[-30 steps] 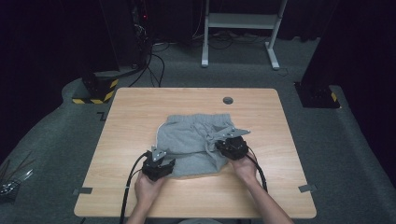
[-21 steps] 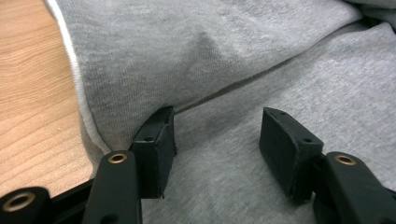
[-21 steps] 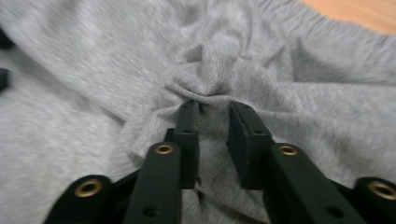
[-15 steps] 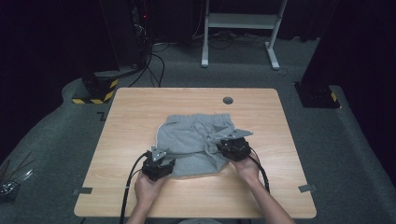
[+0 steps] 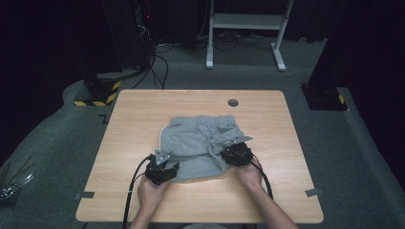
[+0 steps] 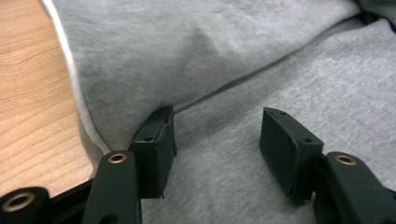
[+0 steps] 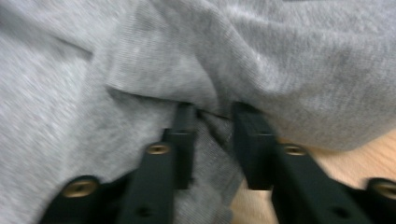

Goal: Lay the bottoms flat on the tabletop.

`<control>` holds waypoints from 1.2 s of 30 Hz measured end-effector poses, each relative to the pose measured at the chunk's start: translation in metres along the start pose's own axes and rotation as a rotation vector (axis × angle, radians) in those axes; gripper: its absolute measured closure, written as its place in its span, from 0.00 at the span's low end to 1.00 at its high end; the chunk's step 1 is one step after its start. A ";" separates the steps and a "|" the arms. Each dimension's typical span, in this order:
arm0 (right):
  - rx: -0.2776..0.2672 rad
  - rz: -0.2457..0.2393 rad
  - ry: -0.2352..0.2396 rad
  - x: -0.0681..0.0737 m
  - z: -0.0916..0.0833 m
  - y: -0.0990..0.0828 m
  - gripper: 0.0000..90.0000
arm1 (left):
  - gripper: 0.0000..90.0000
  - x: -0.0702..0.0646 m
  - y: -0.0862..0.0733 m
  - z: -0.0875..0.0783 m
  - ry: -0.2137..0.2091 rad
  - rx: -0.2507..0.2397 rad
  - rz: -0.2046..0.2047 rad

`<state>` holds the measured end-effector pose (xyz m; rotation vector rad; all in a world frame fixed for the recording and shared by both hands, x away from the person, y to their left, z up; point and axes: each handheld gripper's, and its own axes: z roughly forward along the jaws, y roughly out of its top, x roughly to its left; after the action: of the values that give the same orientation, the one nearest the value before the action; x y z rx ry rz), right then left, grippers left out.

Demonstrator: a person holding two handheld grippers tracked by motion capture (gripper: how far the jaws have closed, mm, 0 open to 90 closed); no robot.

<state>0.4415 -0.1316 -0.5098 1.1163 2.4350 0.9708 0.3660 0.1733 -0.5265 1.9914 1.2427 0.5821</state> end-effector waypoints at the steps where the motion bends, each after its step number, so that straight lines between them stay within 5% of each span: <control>1: -0.010 0.007 0.006 -0.002 -0.002 0.002 0.90 | 0.50 0.000 0.000 0.000 0.000 0.000 0.000; 11: -0.121 -0.040 -0.016 -0.002 -0.035 0.030 0.97 | 0.50 0.000 0.000 0.000 0.000 0.000 0.001; 19: -0.034 -0.081 -0.013 0.005 0.001 0.052 0.97 | 0.50 0.000 0.000 0.000 0.000 0.000 0.001; 22: 0.048 -0.053 0.020 0.005 0.021 0.047 0.91 | 0.50 0.000 0.000 0.000 0.000 0.000 0.001; 25: 0.009 -0.052 0.034 0.005 0.015 0.040 0.83 | 0.50 0.000 0.000 0.000 0.000 0.000 0.001; 30: -0.089 -0.064 0.024 0.002 -0.028 0.025 0.77 | 0.50 0.000 0.000 0.000 0.001 0.000 0.001; 33: -0.096 -0.079 0.006 0.001 -0.039 0.012 0.74 | 0.50 0.000 0.000 0.000 0.000 0.000 0.001; 36: -0.063 -0.074 0.016 0.003 -0.028 0.003 0.72 | 0.49 0.000 0.000 0.000 0.000 0.000 0.001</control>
<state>0.4271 -0.1412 -0.4869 0.9934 2.4225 1.0295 0.3660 0.1732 -0.5265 1.9923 1.2421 0.5828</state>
